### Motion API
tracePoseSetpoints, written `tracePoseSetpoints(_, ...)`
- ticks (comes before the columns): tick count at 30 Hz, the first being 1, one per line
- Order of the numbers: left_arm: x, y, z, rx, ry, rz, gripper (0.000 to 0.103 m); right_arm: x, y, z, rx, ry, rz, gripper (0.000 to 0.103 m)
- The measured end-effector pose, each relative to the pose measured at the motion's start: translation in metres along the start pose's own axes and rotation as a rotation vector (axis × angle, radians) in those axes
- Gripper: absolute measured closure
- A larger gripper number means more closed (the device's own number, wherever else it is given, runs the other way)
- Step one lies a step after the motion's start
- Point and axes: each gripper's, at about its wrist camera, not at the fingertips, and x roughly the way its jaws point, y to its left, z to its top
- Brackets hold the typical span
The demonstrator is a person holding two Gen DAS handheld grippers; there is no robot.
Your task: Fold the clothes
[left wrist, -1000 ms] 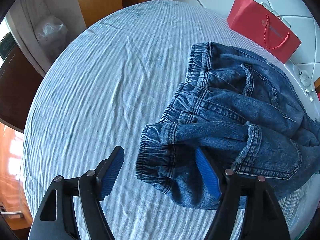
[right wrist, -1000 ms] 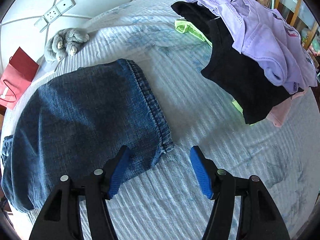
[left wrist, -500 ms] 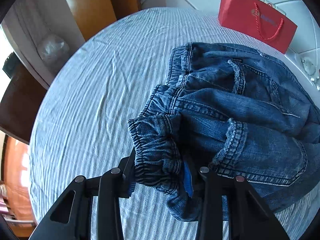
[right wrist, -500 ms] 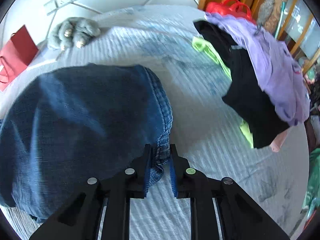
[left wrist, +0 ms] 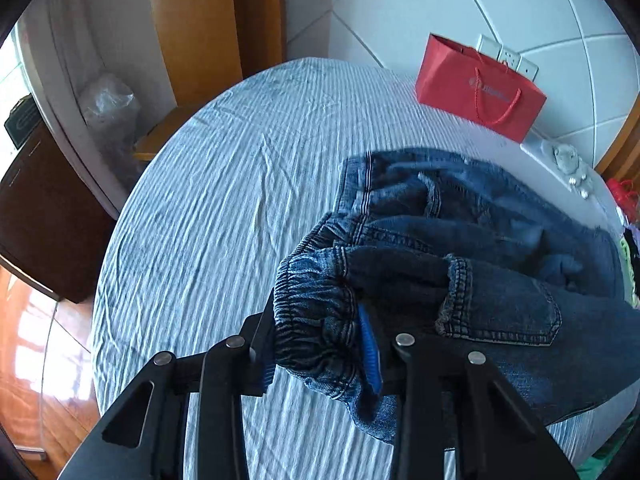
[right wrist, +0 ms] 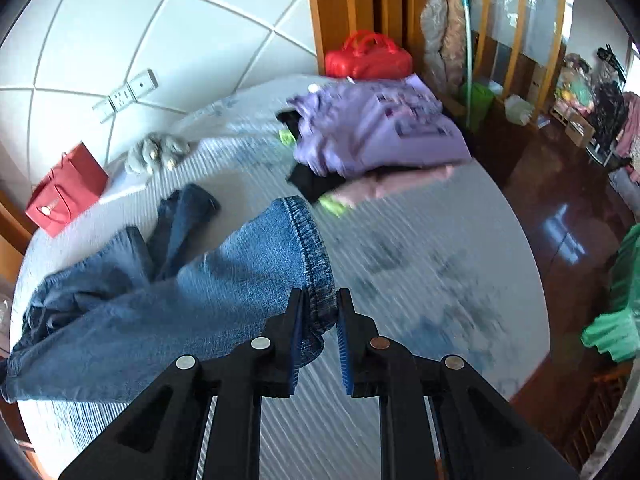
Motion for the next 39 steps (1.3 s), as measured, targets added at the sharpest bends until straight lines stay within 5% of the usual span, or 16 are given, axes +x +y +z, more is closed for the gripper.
tracePoseSetpoints(6, 0.035, 0.002, -0.044, 0.050, 0.091, 0.038, 0.066, 0.046, -0.036, -0.091, 0.059, 0.228, -0.074, 0.086)
tracePoseSetpoints(8, 0.035, 0.004, -0.046, 0.065, 0.105, 0.038, 0.060, 0.049, -0.042, -0.109, 0.065, 0.265, -0.099, 0.074)
tracePoseSetpoints(10, 0.025, 0.006, -0.041, 0.085, 0.107, 0.059, 0.055, 0.038, -0.042, -0.109, 0.048, 0.258, -0.160, 0.040)
tracePoseSetpoints(14, -0.013, 0.009, -0.021, 0.102, 0.015, 0.028, 0.040, 0.005, -0.020, -0.080, -0.019, 0.156, -0.166, 0.040)
tracePoseSetpoints(18, -0.009, 0.003, 0.026, 0.077, -0.049, -0.008, 0.038, -0.004, 0.024, -0.041, -0.109, 0.069, -0.089, 0.040)
tracePoseSetpoints(23, 0.038, -0.011, 0.083, 0.009, -0.039, -0.044, 0.038, 0.036, 0.092, 0.014, -0.216, 0.042, 0.032, 0.040)
tracePoseSetpoints(29, 0.102, -0.031, 0.113, 0.051, 0.035, -0.012, 0.038, 0.095, 0.167, 0.078, -0.275, 0.051, 0.107, 0.040)
tracePoseSetpoints(39, 0.161, -0.047, 0.129, 0.112, 0.091, -0.047, 0.039, 0.190, 0.235, 0.144, -0.324, 0.136, 0.016, 0.036)
